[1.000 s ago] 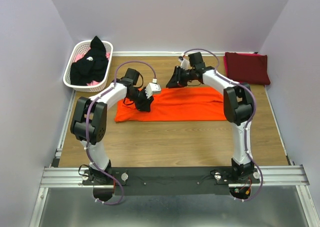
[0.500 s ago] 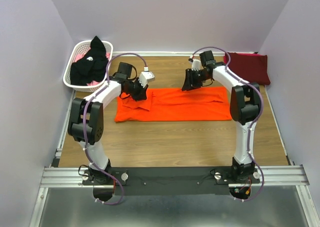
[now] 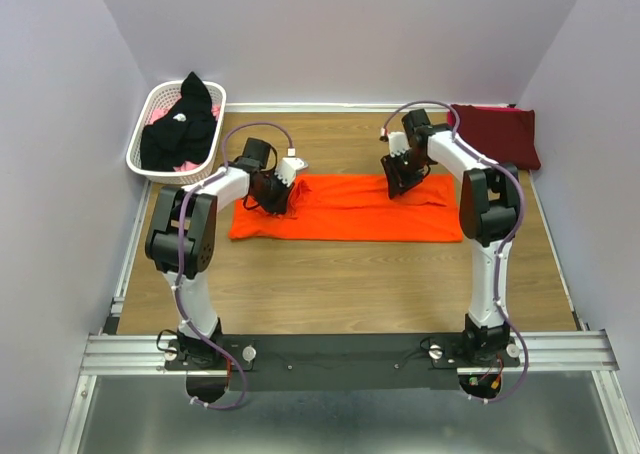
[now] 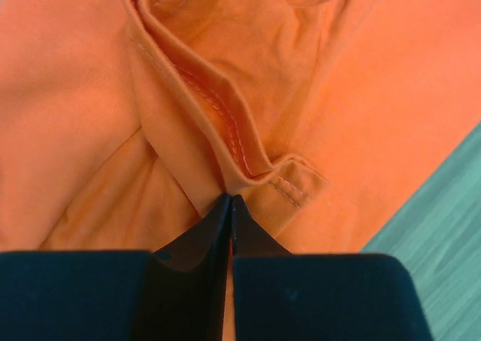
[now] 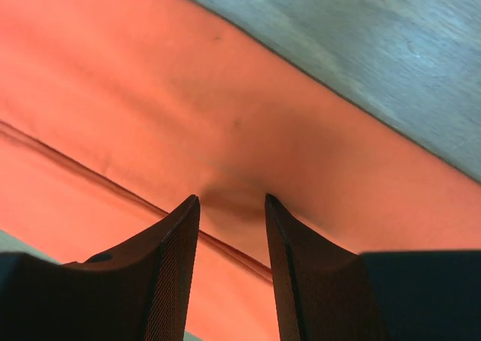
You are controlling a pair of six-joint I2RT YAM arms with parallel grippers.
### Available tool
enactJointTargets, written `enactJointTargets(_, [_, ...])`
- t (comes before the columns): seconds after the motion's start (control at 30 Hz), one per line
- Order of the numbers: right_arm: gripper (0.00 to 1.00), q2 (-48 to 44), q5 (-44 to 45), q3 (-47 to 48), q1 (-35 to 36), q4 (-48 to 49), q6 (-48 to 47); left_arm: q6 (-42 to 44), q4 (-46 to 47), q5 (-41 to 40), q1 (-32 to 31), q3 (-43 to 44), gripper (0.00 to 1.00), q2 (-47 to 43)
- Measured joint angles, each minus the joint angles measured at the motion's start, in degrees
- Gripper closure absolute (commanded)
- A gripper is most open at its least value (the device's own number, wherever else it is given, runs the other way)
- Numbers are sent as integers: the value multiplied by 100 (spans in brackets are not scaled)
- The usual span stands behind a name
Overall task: Fold and stack the t-shirts
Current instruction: Rotate the tshirt 90 degrees
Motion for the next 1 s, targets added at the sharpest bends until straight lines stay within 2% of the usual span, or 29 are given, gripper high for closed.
enactJointTargets(0.17, [52, -15, 116, -39, 2, -98, -286, -22, -46, -398, -35, 549, 89, 354])
enactJointTargets(0.3, [52, -245, 105, -424, 63, -109, -442, 107, -210, -807, 46, 1705, 89, 1088])
enactJointTargets(0.37, [52, -514, 0, -820, 197, -219, -501, 166, -448, -922, 138, 2782, 88, 1762])
enactJointTargets(0.47, [49, -822, -389, -1320, 584, -553, -542, 219, -802, -992, 249, 4247, 80, 2601])
enactJointTargets(0.5, [49, -901, -546, -1421, 719, -691, -529, 225, -918, -994, 289, 4712, 72, 2839])
enactJointTargets(0.6, [50, -1010, -833, -1355, 1023, -1058, -472, 195, -1200, -964, 363, 5534, 64, 3014])
enactJointTargets(0.67, [51, -1027, -826, -1110, 1034, -1174, -463, 131, -1145, -896, 400, 5591, 57, 2763])
enactJointTargets(0.8, [54, -964, -699, -542, 879, -1202, -448, -26, -1016, -691, 398, 5121, 55, 2044])
enactJointTargets(0.9, [60, -804, -627, -374, 800, -1178, -461, -225, -785, -560, 398, 4428, 62, 1335])
enactJointTargets(1.0, [65, -533, -599, -376, 807, -1163, -479, -391, -640, -527, 387, 4059, 67, 1062])
